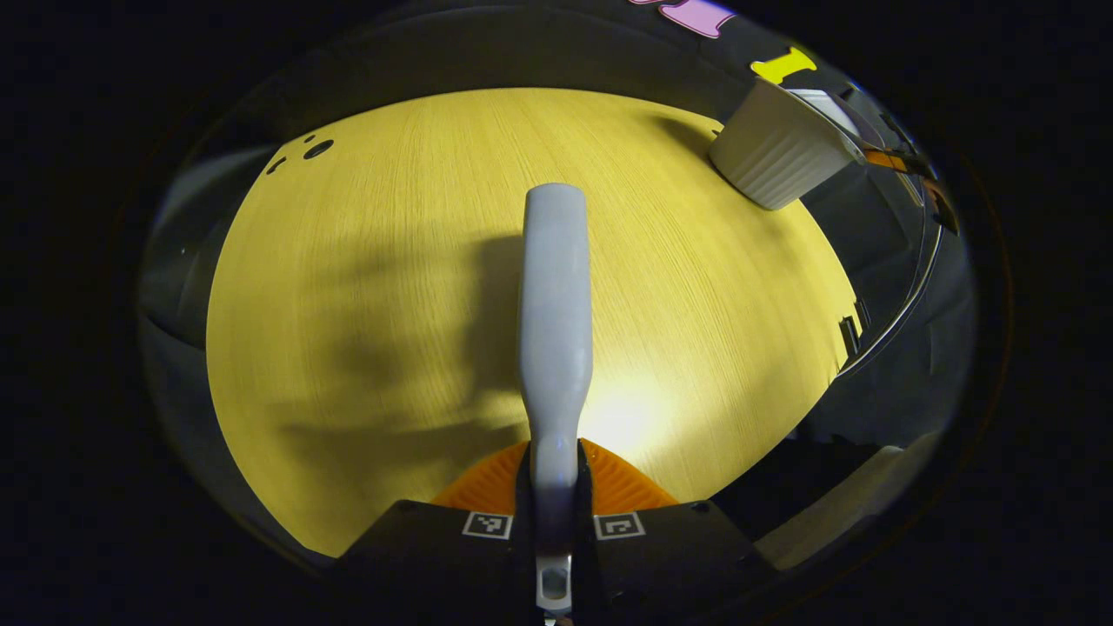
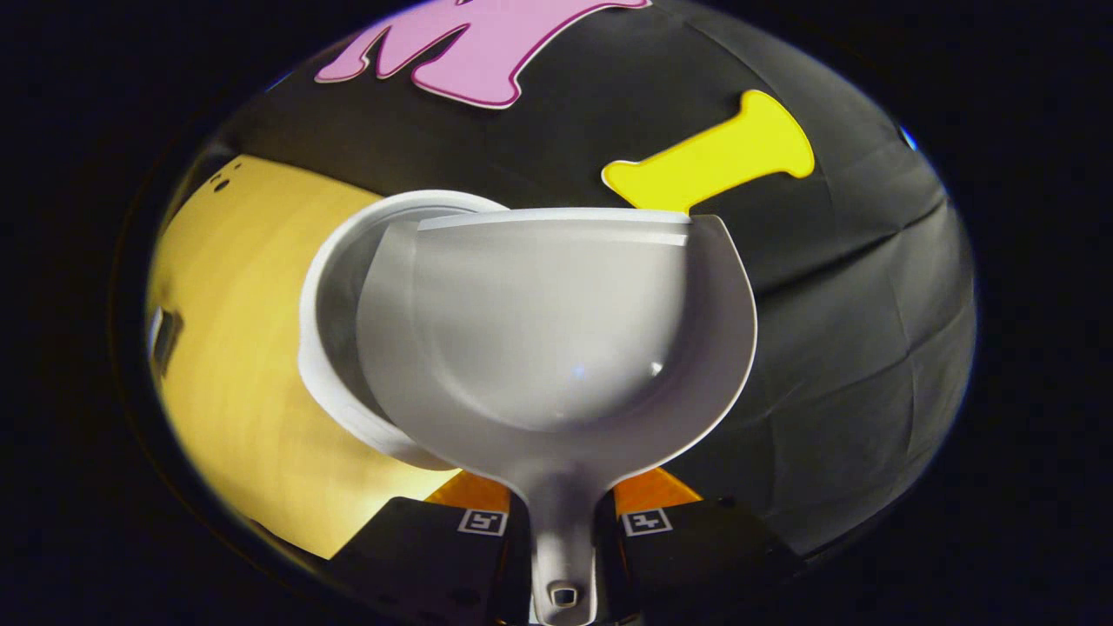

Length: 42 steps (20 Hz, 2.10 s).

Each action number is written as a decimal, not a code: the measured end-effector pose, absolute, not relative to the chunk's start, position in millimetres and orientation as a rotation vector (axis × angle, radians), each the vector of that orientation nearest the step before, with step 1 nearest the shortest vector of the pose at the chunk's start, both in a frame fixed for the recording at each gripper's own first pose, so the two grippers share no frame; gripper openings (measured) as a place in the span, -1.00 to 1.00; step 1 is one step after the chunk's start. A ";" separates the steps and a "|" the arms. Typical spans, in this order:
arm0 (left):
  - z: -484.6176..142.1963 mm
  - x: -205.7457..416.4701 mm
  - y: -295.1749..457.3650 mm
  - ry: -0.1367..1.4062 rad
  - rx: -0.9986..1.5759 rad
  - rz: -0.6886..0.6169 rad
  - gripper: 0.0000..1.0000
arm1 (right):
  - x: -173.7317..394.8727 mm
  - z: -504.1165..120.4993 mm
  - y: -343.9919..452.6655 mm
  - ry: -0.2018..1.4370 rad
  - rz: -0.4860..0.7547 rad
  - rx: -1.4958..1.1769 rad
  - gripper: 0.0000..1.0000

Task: Pick up the small broom and dustpan from the desktop, sweep the trash into the dustpan with the broom, and then empty the trash into the garbage bin.

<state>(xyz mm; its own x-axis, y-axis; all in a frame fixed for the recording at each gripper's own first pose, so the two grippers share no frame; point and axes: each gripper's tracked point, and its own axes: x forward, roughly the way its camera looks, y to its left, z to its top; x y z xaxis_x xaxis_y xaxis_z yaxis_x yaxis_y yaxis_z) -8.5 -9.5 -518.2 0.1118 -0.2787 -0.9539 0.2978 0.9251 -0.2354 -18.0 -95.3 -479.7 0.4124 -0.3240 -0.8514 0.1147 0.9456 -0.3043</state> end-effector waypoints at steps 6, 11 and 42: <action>-517.2 -7.2 -9.4 1.393 0.022 -0.414 -0.60 | -8.2 -471.9 -86.4 1.018 -0.234 -0.078 -0.35; -517.5 -4.1 -6.3 1.392 0.025 -0.396 -0.60 | -6.2 -471.4 -75.0 0.950 -0.091 0.004 -0.35; -543.2 13.2 18.2 1.429 0.250 -0.244 -0.52 | -46.1 -541.3 -70.6 1.441 0.333 0.068 -0.29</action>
